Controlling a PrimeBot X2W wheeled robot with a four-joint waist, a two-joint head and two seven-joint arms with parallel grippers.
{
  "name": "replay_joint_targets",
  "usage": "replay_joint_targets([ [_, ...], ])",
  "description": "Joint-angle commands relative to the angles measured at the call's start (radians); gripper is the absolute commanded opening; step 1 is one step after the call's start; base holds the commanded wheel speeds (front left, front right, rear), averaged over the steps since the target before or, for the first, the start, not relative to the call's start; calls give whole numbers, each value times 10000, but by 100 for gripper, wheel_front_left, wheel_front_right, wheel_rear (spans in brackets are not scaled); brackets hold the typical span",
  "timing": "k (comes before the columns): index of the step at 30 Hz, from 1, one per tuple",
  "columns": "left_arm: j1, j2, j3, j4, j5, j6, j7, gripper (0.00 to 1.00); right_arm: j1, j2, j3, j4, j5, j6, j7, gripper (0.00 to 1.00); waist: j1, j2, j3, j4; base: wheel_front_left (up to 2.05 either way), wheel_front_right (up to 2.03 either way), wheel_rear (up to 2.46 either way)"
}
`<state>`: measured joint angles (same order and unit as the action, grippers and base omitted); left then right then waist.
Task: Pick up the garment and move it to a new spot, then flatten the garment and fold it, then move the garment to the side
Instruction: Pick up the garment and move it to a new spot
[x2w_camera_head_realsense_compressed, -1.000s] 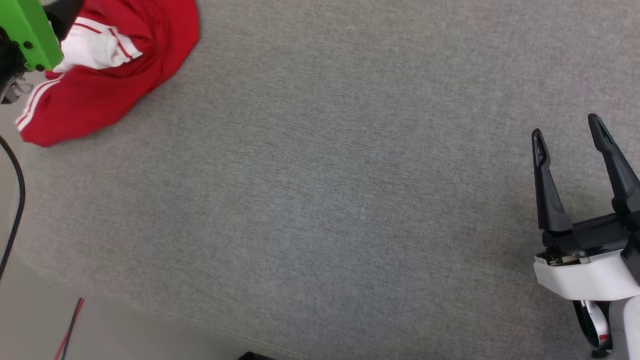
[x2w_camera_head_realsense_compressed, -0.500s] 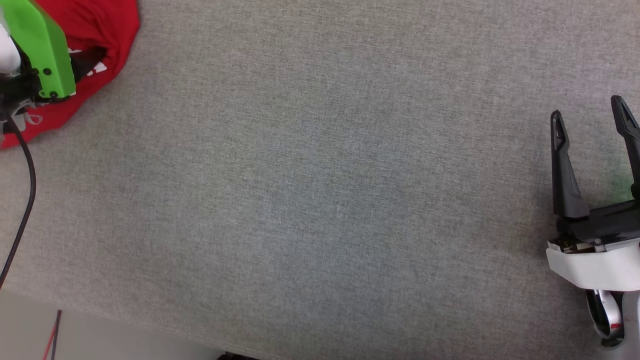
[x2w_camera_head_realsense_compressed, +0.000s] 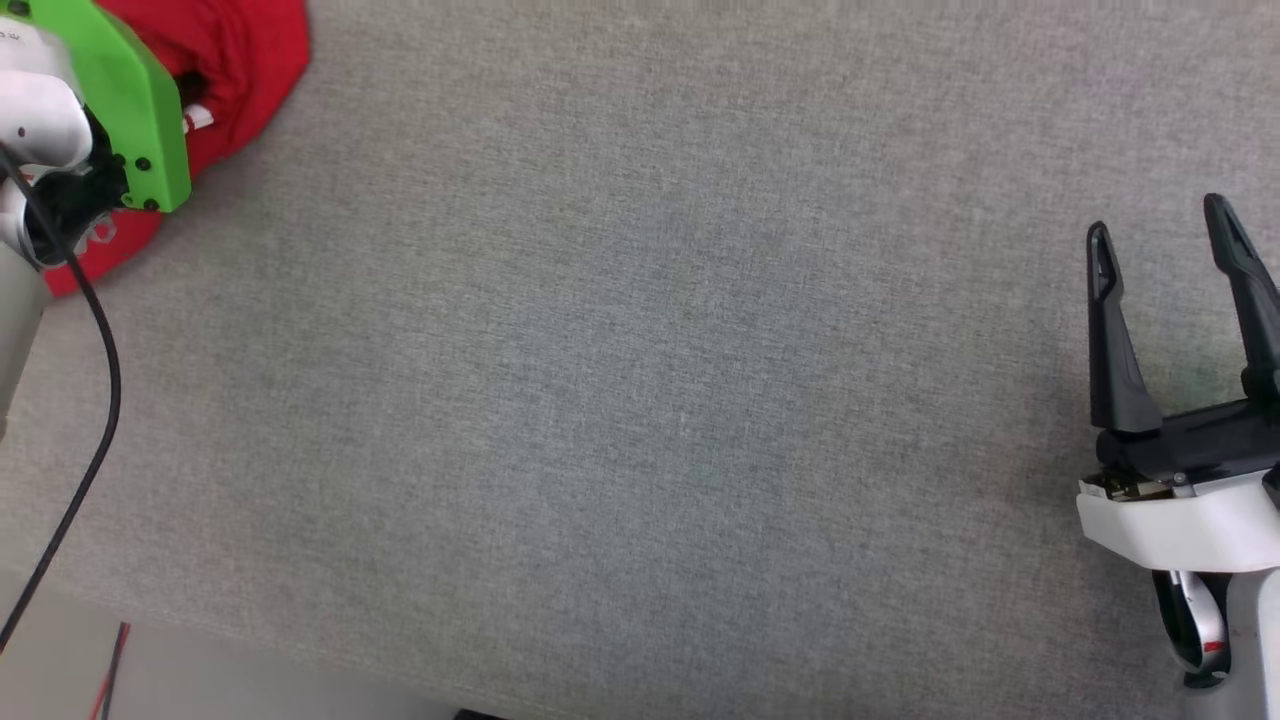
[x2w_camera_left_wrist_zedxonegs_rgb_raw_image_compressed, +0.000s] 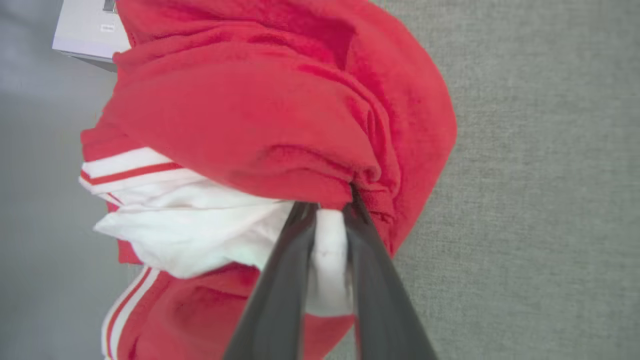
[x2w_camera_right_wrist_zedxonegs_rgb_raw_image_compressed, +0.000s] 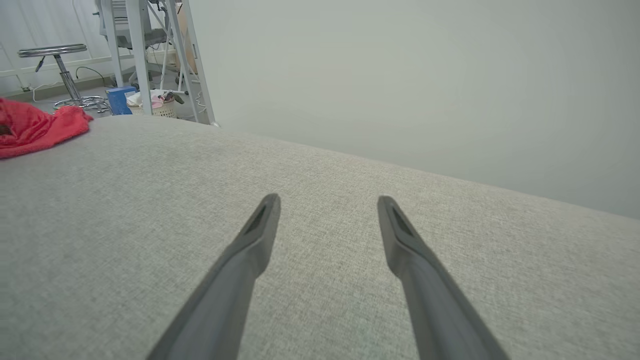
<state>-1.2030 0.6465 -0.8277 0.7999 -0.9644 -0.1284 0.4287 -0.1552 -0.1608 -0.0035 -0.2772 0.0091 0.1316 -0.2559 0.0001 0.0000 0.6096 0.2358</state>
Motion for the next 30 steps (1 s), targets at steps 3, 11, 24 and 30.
replay_joint_targets([
  [3, -543, 301, -392, -362, 288, -23, -552, 0, -46, 206, 65, 165, 163, -9, -59, 100, -1, 0, -894, 92, 0, 0, 0],
  [11, -1530, 657, -1512, -1547, 801, -23, -1327, 0, 138, 690, 41, 451, 378, -9, -59, 100, -1, 0, -2132, -72, 0, 0, 0],
  [24, -2530, -1066, -3387, -2977, 1086, -23, -1915, 0, 301, 1081, -220, 580, 654, -9, -59, 100, -1, 0, -2889, -1191, 0, 0, 0],
  [30, -2305, -2466, -4182, -3228, 1241, -23, -2209, 0, 282, 1101, -367, 586, 994, -9, -59, 100, -1, 0, -2779, -1965, 0, 0, 0],
])
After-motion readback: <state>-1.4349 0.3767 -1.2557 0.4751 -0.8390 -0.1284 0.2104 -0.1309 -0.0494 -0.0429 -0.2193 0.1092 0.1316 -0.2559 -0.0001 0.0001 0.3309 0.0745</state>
